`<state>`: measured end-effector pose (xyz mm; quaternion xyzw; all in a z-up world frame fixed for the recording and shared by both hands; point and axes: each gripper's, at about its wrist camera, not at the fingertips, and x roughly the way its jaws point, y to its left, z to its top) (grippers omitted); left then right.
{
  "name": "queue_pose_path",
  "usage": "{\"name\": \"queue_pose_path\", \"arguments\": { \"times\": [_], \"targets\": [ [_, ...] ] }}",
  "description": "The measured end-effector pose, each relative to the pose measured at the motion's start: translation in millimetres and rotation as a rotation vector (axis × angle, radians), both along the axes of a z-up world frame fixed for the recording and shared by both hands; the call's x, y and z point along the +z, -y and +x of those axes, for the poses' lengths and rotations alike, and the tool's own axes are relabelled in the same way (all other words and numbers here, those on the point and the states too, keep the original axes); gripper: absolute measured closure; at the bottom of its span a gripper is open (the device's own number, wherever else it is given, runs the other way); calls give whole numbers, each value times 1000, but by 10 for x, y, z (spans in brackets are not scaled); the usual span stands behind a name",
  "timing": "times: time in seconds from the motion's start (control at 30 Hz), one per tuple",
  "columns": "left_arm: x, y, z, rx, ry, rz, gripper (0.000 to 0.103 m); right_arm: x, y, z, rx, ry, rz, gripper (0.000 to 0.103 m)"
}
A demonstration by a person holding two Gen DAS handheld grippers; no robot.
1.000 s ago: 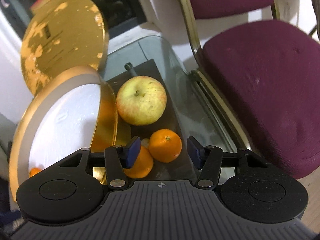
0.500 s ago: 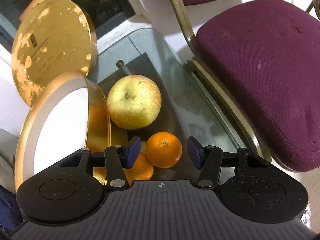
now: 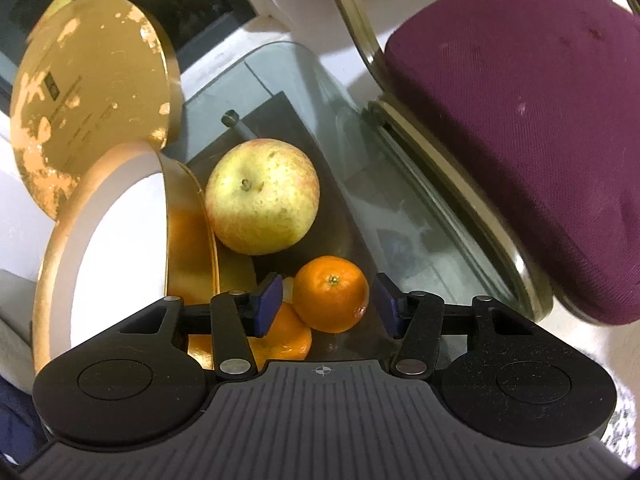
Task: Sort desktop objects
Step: 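Close the right gripper on a second mandarin and lift it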
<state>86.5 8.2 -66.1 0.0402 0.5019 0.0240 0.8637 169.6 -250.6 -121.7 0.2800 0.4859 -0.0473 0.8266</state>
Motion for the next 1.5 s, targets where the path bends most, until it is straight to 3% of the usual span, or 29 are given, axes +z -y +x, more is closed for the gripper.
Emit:
{"name": "queue_pose_path", "arguments": {
  "times": [0.2, 0.47, 0.77, 1.13, 1.5],
  "targets": [
    [-3, -10, 0, -4, -2, -1, 1, -19, 10, 32, -16, -20, 2, 54],
    [-4, -32, -2, -4, -4, -5, 1, -65, 28, 96, -27, -57, 25, 54],
    [-17, -95, -2, 8, -5, -21, 1, -50, -34, 96, -14, -44, -35, 59],
    [4, -235, -31, 30, 6, -57, 1, -9, -37, 57, -35, -40, -36, 60],
    [129, -592, -130, 96, 56, -110, 1, 388, -169, -64, -25, 21, -86, 60]
  ]
}}
